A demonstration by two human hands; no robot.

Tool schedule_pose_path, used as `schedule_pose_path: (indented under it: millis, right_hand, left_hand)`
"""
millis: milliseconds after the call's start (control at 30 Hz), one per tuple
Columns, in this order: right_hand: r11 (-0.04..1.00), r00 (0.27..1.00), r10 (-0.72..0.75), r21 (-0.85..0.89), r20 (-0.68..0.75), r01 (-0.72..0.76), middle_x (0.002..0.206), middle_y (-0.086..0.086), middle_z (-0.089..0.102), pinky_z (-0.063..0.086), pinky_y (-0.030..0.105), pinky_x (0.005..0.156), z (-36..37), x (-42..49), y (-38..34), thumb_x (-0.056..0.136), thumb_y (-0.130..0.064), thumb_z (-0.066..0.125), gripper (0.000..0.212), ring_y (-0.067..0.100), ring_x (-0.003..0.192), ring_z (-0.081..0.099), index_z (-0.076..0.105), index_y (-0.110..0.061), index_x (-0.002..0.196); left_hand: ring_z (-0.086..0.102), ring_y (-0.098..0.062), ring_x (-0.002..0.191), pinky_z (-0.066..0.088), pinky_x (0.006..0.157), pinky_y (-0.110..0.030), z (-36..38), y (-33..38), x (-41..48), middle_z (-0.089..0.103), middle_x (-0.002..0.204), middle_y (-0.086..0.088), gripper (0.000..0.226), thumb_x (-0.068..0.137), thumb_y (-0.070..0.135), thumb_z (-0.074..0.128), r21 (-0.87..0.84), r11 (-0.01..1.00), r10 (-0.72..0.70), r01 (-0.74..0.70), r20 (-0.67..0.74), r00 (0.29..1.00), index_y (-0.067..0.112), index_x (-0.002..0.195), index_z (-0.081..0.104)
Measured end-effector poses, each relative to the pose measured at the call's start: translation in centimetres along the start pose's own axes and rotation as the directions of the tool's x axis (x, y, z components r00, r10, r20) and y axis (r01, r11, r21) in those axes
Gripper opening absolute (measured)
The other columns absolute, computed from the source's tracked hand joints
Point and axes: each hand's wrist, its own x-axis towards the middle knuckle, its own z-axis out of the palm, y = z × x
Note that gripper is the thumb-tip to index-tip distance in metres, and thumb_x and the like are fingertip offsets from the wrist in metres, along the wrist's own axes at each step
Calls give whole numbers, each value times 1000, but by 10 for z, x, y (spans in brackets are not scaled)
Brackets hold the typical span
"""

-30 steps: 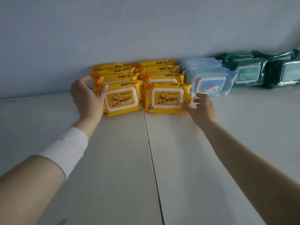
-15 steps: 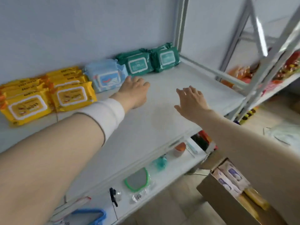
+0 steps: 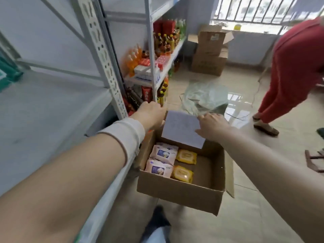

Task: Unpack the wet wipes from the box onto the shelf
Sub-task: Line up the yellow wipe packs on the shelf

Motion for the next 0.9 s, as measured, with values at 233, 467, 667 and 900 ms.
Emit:
schedule_pose_path:
  millis: [233,467,667,900]
  right_hand:
    - [966,955,201,118,218,-231,132,13,47,43,40,98,88,46,89,92,-38,48,50,31,121,48,42,-10,134]
    - [930,863,181,203,472,-306,136,7,48,44,37,99,220,75,99,94,-42,44,51,26,122,49,39,-16,137]
    - [877,753,71,319,655,-360,136,8,46,39,37,99,372,111,74,95,-42,40,51,27,123,45,34,-14,138]
    - [571,624,35,497,780,-654,132,10,49,41,34,96,519,180,39,92,-47,46,55,28,122,48,37,-11,133]
  left_hand:
    - [46,-32,123,39,95,-42,52,85,135,48,135,-13,45,97,34,41,-67,965,260,-252,164,952,11,135,36]
    - [46,-32,121,39,95,-43,179,145,201,50,131,-13,42,95,36,43,-252,938,327,-239,407,853,10,129,40]
    - [44,-31,125,41,100,-43,334,190,244,43,136,-13,50,94,35,45,-394,913,188,109,642,743,12,137,33]
    - [45,-32,124,38,102,-40,481,224,320,47,133,-17,49,93,34,49,-425,816,-22,391,654,756,8,133,39]
